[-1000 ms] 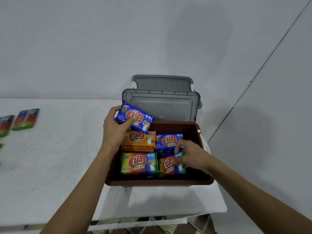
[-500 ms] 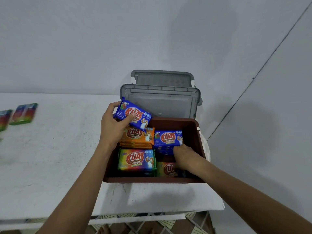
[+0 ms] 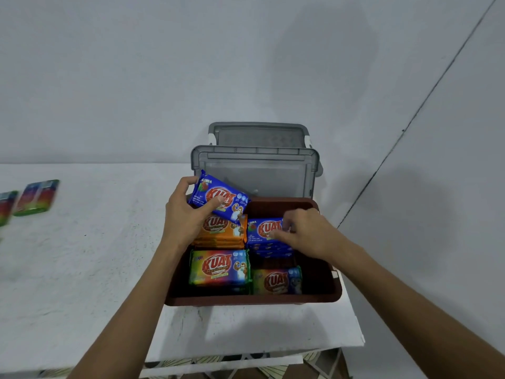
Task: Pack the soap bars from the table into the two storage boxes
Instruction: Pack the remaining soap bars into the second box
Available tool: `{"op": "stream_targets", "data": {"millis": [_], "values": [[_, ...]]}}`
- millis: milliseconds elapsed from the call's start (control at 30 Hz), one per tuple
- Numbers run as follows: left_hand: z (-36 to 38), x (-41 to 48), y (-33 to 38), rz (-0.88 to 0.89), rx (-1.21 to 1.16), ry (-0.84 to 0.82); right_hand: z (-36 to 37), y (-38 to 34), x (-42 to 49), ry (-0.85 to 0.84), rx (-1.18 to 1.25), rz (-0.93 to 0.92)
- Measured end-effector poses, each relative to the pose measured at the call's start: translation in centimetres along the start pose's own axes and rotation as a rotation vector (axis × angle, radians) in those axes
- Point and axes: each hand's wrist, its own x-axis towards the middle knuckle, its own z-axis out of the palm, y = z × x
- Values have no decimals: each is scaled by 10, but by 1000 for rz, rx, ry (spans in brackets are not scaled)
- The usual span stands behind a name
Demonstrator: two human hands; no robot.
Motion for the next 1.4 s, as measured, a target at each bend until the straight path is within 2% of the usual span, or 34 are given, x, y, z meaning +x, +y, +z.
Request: {"op": "stream_targets", "data": {"millis": [67, 133, 300, 400, 500, 633, 767, 867, 967, 1133, 1233, 1400], "values": [[4, -2, 3, -4, -1, -39, -9, -2, 6, 136, 167, -41], [10, -6, 7, -5, -34, -78, -14, -8, 12, 177, 343, -48], [25, -14, 16, -26, -144, -180, -15, -16, 21, 14, 781, 4], [22, -13, 20, -16, -93, -235, -19, -11, 22, -40, 848, 16], [9, -5, 18, 73, 76, -230, -29, -2, 22, -89, 749, -14], [-10, 7, 2, 216, 264, -65, -40, 12, 27, -101, 440, 22], [-15, 12, -16, 235, 309, -29, -38, 14, 36, -160, 225, 59], [-14, 12, -22, 243, 348, -24, -31, 13, 42, -177, 218, 85], [-12, 15, -25, 250, 387, -29, -23, 13, 43, -126, 147, 87], [-12, 17, -28, 252, 404, -29, -4, 9, 38, 57, -46, 137], [-12, 18, -29, 252, 398, -21, 3, 7, 35, 151, -15, 166], [-13, 16, -29, 243, 365, -12, -3, 3, 35, 138, -61, 204]]}}
